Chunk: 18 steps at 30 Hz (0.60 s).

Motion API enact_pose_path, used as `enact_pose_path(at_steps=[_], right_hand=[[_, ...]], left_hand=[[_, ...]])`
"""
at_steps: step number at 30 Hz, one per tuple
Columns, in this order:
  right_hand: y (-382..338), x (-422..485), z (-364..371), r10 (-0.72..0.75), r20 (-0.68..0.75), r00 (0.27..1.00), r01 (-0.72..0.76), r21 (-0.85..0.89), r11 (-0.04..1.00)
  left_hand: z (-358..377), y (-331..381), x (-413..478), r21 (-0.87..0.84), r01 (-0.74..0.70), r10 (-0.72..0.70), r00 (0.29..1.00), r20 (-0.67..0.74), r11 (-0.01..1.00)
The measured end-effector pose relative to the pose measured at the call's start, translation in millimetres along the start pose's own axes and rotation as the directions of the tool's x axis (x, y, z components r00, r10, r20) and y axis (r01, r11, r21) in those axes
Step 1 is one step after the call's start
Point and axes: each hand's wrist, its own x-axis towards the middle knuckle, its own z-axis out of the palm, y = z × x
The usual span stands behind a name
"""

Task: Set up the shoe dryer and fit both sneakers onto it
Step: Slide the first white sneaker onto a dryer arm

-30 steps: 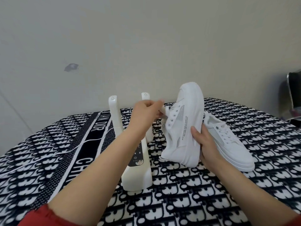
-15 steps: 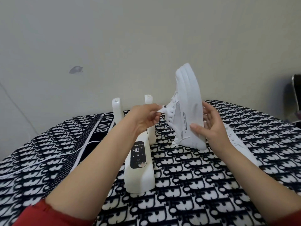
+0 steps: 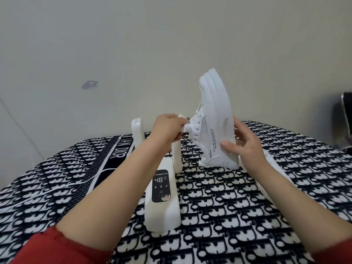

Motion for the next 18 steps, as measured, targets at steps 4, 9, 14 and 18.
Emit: enact_pose_path(at_steps=[4,9,14,18], right_hand=[[-13.5,19.4,2.5,-0.048,0.001,0.999,0.048,-0.022,0.999],[-23.3,47.9,11.3,-0.076,-0.003,0.997,0.076,-0.032,0.997],[-26.4,73.6,24.4,-0.076,-0.033,0.997,0.074,-0.039,0.996],[-29.9,89.9,36.4,-0.085,-0.054,0.995,0.083,-0.036,0.996]], left_hand=[[-6.0,7.8,7.0,0.023,-0.114,0.114,0.993,-0.001,0.993],[-13.7,16.8,22.7,0.041,-0.161,0.163,0.985,-0.054,0.986],[-22.0,16.6,38.3,0.094,-0.180,0.189,0.976,-0.107,0.979],[-27.6,17.6,47.6,0.100,-0.228,0.242,0.957,-0.162,0.968]])
